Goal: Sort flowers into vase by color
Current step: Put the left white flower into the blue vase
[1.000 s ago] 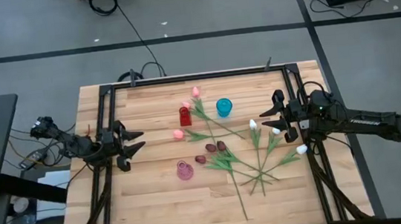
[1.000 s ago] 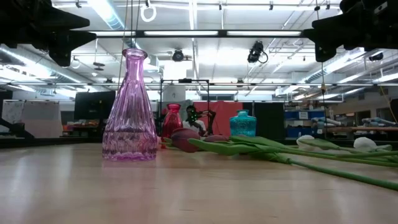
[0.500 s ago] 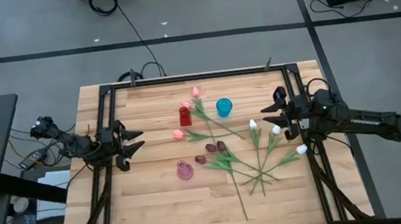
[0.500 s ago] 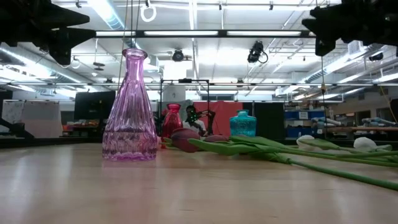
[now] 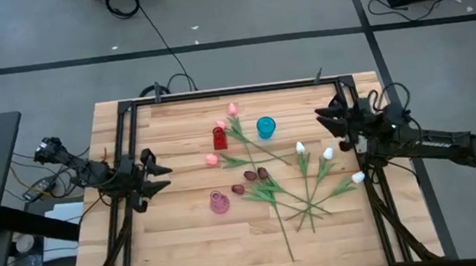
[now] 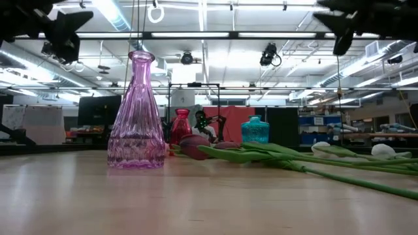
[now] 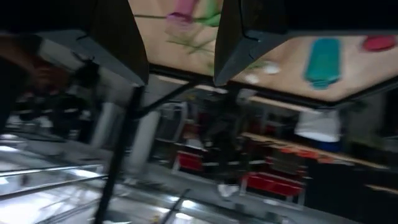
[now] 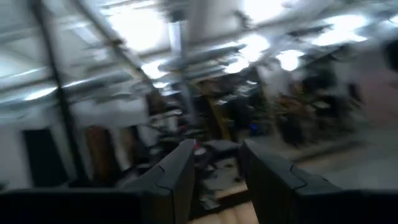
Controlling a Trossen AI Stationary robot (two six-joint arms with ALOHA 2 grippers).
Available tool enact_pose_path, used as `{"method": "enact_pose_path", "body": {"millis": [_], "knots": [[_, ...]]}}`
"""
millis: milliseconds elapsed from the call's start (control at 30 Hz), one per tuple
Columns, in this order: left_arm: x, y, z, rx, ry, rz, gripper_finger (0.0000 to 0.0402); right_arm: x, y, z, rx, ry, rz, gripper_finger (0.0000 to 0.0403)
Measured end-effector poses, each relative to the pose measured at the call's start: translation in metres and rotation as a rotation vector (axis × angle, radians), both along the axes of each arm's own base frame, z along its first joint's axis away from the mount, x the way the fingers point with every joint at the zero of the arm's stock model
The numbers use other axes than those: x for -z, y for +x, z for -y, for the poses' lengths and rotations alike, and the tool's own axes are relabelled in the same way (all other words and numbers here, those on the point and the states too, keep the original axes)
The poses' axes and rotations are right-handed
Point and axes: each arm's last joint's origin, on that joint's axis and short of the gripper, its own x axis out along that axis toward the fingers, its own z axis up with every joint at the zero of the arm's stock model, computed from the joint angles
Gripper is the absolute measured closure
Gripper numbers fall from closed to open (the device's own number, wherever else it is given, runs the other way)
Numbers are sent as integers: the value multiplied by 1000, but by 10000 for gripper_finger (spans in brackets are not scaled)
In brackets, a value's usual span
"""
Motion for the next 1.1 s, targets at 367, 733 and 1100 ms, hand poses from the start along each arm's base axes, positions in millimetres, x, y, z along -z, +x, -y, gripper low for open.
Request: {"method": "enact_pose_path", "body": {"millis": [367, 733, 1100], "knots": [[10, 24, 13, -46, -43, -100, 213, 25, 64, 13, 263, 504, -1086, 297], [12, 36, 20, -79, -46, -94, 213, 68, 108, -2, 61, 854, -1588, 284], [11, 35, 17, -186, 6, -90, 213, 83, 128, -35, 183, 988, -1726, 189]]}}
